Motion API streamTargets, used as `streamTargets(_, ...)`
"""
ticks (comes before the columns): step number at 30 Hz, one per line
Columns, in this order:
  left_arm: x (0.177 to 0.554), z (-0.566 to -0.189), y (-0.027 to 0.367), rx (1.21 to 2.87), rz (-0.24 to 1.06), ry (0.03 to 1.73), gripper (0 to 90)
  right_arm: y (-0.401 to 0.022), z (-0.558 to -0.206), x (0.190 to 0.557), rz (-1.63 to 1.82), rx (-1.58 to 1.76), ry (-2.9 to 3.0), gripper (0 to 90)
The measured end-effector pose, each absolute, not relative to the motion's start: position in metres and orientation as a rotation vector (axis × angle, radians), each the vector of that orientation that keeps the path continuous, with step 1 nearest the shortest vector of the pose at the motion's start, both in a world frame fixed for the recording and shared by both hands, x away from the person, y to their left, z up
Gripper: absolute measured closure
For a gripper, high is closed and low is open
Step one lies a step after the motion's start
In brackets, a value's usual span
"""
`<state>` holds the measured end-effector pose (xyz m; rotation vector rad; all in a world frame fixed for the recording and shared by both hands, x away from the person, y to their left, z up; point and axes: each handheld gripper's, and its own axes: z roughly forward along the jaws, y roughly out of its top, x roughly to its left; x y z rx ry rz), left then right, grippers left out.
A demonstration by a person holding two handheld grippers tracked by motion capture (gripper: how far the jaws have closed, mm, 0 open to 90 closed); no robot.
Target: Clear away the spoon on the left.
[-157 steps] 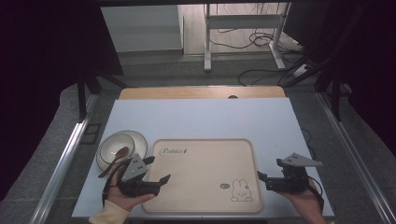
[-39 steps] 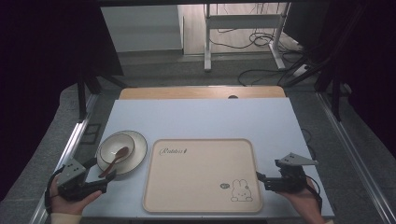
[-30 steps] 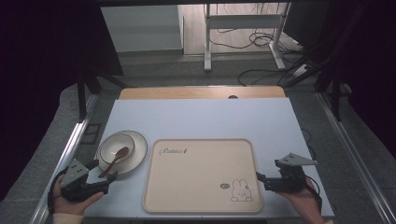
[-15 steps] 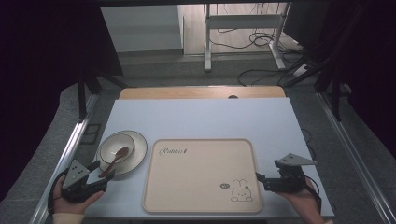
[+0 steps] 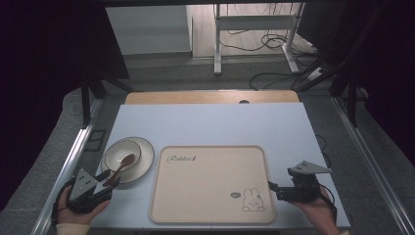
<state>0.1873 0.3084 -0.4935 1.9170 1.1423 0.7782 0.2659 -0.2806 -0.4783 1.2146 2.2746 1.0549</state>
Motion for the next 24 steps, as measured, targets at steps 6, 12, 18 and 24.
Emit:
streamTargets(6, 0.1873, -0.4927, 0.3073, 1.92, 0.781, 1.148, 64.5, -0.2804, -0.4787, 0.266, 1.051, 1.213, 2.277, 12.5)
streamTargets(12, 0.1877, -0.4922, 0.3058, 1.927, 0.791, 1.162, 71.7, -0.2799, -0.4792, 0.2662, 1.049, 1.214, 2.28, 12.5)
streamTargets(18, 0.1876, -0.4916, 0.3058, 1.916, 0.811, 1.183, 78.9, -0.2795, -0.4791, 0.2659, 1.048, 1.208, 2.283, 12.5)
streamTargets(24, 0.1872, -0.4911, 0.3065, 1.905, 0.82, 1.194, 81.2, -0.2793, -0.4789, 0.2656, 1.049, 1.206, 2.282, 12.5)
